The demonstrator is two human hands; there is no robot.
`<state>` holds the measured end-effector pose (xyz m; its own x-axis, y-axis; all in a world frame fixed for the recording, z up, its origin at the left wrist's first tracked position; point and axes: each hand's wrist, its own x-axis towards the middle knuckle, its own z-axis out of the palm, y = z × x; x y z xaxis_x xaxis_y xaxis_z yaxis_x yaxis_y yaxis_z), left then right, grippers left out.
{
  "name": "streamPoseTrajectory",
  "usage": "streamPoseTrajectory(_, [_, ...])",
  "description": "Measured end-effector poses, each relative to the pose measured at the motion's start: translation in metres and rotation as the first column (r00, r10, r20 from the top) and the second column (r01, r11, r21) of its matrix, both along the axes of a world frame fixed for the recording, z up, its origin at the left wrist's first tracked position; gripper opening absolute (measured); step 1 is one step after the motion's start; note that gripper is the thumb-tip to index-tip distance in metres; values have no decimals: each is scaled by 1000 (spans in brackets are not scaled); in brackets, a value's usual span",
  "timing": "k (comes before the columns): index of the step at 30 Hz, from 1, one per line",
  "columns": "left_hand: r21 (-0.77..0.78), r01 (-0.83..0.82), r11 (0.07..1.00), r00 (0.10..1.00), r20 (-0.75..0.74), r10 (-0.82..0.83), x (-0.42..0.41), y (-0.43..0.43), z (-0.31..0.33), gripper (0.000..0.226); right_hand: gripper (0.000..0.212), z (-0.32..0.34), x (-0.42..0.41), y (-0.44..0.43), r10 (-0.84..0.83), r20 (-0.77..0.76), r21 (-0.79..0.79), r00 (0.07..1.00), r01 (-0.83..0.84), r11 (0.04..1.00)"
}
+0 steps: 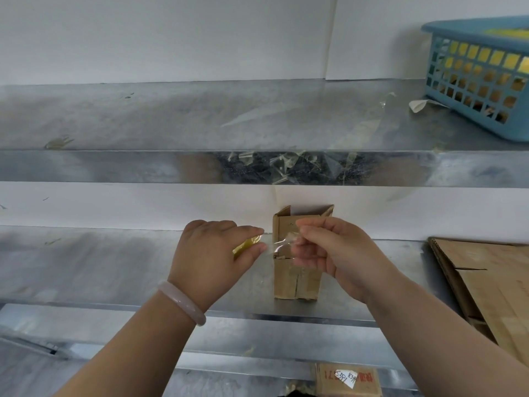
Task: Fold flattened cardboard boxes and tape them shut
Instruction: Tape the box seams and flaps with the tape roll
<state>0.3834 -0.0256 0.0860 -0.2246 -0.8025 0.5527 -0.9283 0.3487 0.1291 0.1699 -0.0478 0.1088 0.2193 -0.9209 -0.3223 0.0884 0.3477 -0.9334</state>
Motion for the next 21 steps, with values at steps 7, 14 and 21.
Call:
streamPoseTrajectory(7, [26,53,998,996,77,-55,-2,-1,3,58,7,0,-8,-2,18,-479,-243,878,-152,958])
streamPoseTrajectory(14, [83,162,983,986,-47,-158,6,4,-6,52,8,0,-16,-1,16,-346,-132,938,-65,989])
streamPoseTrajectory(21, [133,-16,991,998,69,6,1,1,-14,67,8,-5,-24,3,5,-355,-163,935,-67,984])
